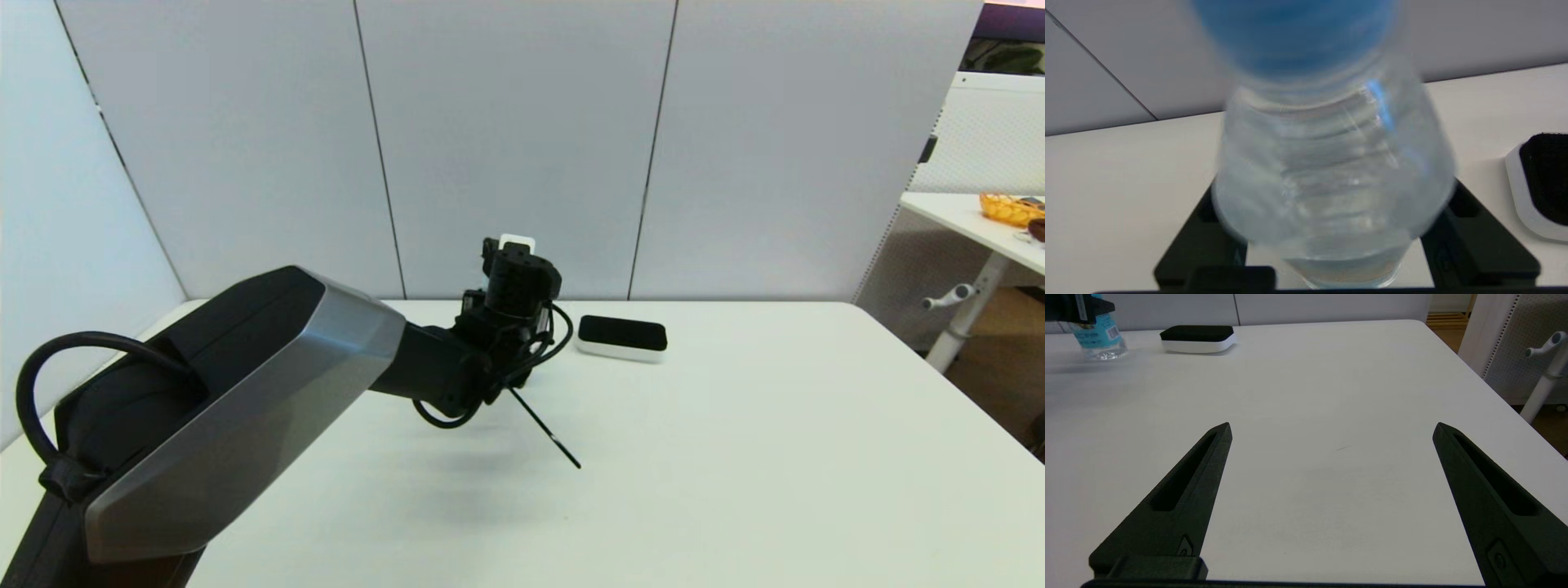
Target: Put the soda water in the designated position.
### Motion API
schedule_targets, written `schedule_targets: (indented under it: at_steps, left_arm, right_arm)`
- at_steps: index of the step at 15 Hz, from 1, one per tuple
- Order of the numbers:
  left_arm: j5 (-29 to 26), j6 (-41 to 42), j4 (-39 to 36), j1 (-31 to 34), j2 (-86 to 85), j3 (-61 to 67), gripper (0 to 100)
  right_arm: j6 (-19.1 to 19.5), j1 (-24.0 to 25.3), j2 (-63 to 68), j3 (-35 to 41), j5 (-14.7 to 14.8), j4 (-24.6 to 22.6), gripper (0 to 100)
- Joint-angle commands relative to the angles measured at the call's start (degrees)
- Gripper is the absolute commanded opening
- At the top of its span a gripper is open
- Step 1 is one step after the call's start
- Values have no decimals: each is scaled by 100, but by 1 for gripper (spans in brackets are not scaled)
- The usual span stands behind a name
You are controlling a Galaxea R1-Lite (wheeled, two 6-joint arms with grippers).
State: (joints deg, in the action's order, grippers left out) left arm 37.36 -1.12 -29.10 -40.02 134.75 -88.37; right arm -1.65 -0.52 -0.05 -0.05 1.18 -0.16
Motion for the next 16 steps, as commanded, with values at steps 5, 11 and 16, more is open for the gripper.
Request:
schedule_targets:
  at_steps: [5,11,16]
  left_arm:
    - [52,7,-61,12,-125,4,100]
    - [69,7,-61,38,-424,294,100]
    - [34,7,10,30,-969,997,100]
  right_arm:
    - [-2,0,5,-4,5,-2,100]
    - [-2,0,-4,-4,5,-2,100]
    - [-2,0,5,5,5,-2,100]
